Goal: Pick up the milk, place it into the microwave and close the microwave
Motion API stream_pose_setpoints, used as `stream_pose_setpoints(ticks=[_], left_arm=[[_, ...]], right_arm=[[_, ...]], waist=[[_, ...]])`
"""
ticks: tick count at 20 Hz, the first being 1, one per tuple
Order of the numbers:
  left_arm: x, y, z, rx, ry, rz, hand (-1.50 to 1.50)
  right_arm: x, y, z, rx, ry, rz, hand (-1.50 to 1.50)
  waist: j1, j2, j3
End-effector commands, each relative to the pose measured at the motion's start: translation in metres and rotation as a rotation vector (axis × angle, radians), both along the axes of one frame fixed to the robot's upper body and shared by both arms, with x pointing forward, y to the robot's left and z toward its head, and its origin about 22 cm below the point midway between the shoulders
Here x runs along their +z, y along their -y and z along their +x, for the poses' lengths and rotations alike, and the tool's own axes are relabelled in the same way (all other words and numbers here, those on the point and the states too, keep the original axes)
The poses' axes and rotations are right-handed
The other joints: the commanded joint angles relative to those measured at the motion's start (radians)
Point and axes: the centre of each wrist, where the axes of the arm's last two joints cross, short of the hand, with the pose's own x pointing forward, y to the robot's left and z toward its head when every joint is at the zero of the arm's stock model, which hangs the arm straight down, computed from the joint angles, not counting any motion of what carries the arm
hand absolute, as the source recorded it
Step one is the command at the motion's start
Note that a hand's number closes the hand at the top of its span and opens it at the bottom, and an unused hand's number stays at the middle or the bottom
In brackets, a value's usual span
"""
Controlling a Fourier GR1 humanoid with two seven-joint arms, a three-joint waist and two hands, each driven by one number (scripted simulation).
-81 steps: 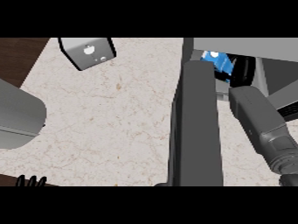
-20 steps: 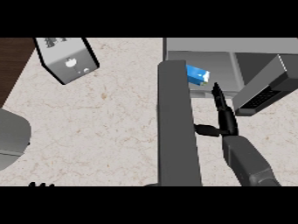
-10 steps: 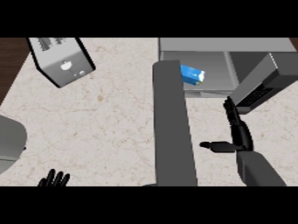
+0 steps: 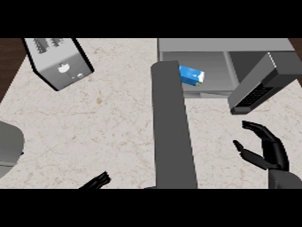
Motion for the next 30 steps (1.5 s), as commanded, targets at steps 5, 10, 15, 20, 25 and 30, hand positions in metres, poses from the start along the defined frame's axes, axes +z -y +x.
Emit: stream_pose_setpoints(ticks=[5, 10, 15, 20, 25, 30], left_arm=[[0.002, 0.045, 0.036, -0.140, 0.039, 0.109, 1.50], [0.002, 0.059, 0.073, -0.086, 0.028, 0.111, 1.50], [-0.007, 0.067, 0.108, -0.064, 0.046, 0.195, 1.50], [-0.019, 0.089, 0.121, -0.318, -0.045, 0.368, 1.50], [-0.031, 0.131, 0.114, -0.539, -0.148, 0.454, 1.50], [-0.039, 0.155, 0.114, -0.567, -0.120, 0.483, 1.50]], right_arm=[[0.004, 0.049, -0.038, -0.075, 0.057, 0.084, -1.50], [0.024, 0.084, -0.046, -0.091, 0.092, 0.092, -1.50], [0.020, 0.093, -0.066, -0.099, 0.078, 0.081, -1.50], [0.030, 0.109, -0.070, -0.073, 0.081, 0.104, -1.50], [0.039, 0.113, -0.064, -0.070, 0.097, 0.109, -1.50], [0.051, 0.119, -0.062, -0.003, 0.126, 0.124, -1.50]], waist=[[0.010, 0.003, 0.001], [0.008, 0.002, 0.001], [0.008, 0.003, 0.001], [-0.009, 0.007, 0.003], [-0.013, 0.006, 0.003], [-0.030, 0.006, 0.000]])
